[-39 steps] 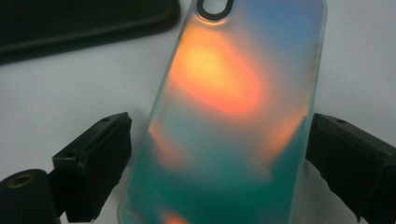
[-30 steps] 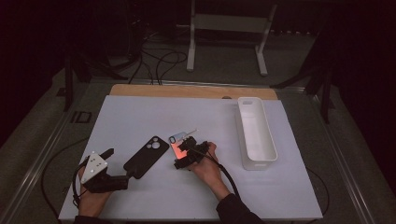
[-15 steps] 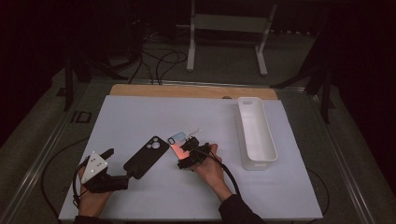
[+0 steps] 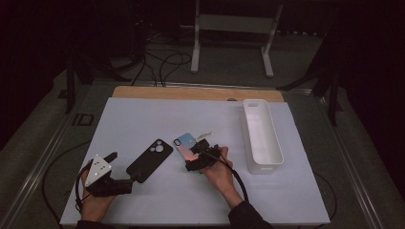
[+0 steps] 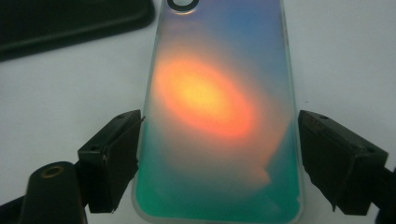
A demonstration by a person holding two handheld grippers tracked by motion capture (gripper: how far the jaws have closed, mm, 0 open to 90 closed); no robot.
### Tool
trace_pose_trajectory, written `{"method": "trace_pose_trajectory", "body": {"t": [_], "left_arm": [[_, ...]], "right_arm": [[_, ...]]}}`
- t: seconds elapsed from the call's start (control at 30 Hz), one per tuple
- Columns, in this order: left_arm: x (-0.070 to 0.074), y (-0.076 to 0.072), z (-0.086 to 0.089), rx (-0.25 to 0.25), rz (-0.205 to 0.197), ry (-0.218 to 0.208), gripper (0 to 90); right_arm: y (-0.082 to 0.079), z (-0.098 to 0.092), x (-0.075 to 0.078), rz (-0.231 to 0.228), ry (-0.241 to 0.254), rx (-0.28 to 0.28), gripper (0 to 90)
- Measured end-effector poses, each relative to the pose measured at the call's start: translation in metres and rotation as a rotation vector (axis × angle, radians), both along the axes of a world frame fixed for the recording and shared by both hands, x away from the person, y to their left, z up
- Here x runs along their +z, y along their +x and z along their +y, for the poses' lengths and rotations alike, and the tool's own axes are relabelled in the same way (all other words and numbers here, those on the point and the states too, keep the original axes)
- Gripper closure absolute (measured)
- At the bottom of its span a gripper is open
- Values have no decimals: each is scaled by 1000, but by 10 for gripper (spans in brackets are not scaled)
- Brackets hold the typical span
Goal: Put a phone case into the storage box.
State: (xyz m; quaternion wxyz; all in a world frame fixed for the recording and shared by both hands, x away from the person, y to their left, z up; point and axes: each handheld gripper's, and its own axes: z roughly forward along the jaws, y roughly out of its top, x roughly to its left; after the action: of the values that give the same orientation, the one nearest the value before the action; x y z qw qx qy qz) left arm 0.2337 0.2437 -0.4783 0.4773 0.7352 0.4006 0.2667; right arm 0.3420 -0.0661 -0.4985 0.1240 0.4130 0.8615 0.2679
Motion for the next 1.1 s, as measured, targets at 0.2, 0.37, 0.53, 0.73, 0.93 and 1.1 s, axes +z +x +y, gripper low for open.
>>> {"method": "trace_pose_trajectory", "body": {"t": [0.2,0.37,0.53,0.73,0.93,1.1], "left_arm": [[0,0,0,0,9,-3,0],[0,1,-1,0,15,-12,0],[4,1,-3,-4,44,-38,1],[11,4,-9,-11,83,-90,1],[22,8,-19,-33,76,-74,1],[31,13,-28,-44,52,-49,1]], "right_arm": [[-4,-7,7,-27,36,5,168],[-8,-13,16,-58,71,14,168],[-14,-18,23,-93,78,35,168],[-18,-31,35,-135,101,39,168],[-24,-46,42,-173,119,25,168],[-26,-58,45,-193,154,13,167]]}}
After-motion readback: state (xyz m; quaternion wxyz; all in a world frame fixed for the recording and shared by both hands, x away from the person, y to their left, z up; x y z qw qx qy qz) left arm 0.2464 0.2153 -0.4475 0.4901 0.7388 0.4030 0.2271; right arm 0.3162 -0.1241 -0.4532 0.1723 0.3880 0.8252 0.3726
